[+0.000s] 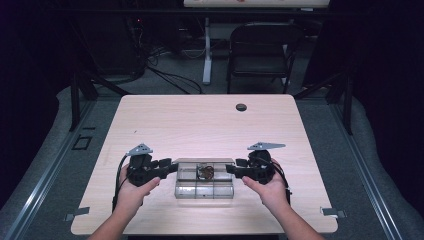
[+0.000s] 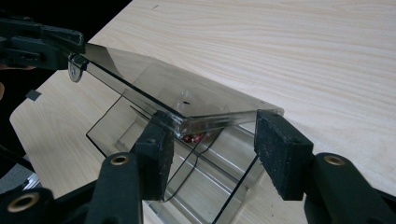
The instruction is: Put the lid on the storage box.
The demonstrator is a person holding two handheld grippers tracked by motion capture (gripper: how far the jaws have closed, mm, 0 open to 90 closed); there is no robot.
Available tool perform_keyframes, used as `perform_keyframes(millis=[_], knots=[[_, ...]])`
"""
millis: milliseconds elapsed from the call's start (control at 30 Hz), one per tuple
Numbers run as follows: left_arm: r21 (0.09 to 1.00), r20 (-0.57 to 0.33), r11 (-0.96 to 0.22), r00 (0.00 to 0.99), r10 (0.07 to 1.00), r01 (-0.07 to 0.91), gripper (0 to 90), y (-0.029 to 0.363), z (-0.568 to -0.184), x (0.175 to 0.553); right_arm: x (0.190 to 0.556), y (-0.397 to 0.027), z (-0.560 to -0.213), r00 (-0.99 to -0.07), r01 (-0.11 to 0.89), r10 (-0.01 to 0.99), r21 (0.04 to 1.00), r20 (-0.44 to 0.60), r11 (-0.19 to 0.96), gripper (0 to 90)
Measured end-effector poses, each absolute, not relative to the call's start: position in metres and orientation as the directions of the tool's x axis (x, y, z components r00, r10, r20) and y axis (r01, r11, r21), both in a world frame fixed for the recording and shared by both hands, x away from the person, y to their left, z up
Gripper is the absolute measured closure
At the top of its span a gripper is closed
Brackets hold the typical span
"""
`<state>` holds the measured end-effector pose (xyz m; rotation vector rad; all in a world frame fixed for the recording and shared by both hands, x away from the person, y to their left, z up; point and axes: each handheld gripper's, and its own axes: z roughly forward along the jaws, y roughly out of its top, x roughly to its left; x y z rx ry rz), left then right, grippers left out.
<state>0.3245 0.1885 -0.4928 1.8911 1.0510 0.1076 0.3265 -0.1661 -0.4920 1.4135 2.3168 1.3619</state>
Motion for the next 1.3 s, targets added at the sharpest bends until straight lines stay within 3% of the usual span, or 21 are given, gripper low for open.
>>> perform_keyframes(millis=[600,833,1300], knots=[[0.762,-0.327,-0.21,0.644,0.692,0.612,58.3,0.185,-0.499,0.316,0.307,-0.176,-0.488,-0.595,0.663,0.721,0.724,0.355,0.19,82.0],[0.762,-0.329,-0.213,0.649,0.686,0.611,60.2,0.185,-0.501,0.311,0.301,-0.179,-0.489,-0.594,0.666,0.709,0.727,0.38,0.169,86.3],[0.75,-0.355,-0.204,0.644,0.678,0.629,70.2,0.191,-0.507,0.299,0.296,-0.178,-0.494,-0.601,0.67,0.696,0.723,0.392,0.171,86.3]])
